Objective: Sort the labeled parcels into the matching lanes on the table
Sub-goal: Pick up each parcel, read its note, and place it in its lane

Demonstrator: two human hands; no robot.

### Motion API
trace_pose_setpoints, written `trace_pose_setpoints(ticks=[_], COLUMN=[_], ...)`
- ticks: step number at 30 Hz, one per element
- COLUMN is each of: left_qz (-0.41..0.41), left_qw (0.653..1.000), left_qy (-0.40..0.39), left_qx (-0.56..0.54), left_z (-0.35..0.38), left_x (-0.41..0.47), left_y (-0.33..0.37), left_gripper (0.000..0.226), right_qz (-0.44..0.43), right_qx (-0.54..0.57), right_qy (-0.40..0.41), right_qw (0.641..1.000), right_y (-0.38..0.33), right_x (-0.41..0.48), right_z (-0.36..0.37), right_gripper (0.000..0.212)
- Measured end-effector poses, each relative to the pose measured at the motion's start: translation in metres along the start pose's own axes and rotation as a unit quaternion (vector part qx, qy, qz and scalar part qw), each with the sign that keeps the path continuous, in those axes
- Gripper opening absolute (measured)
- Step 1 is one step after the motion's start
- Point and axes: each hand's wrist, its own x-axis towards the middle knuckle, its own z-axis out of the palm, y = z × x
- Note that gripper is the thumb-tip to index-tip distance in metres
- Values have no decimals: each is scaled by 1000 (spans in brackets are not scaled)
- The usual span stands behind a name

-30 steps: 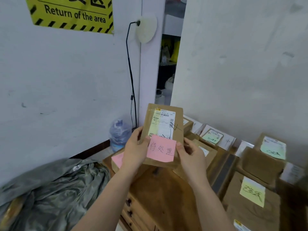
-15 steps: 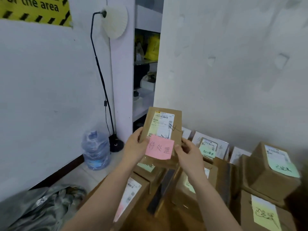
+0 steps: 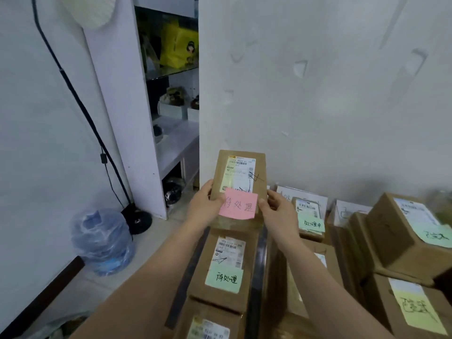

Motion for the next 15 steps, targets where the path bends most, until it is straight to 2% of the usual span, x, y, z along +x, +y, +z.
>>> trace_pose_setpoints(ticks=[7, 15], left_qz=[3, -26], left_qw=[999, 997], left_qy=[-33, -59], left_qx=[10, 33], left_z=[8, 17], left_x=[45, 76], left_y=[-10, -28], left_gripper=[46, 53], right_qz=[21, 55], right_qx=[-23, -33], right_qy=[25, -3], right_qw=[999, 998], right_y=[4, 13], right_x=[29, 48], right_z=[17, 28], right_gripper=[40, 46])
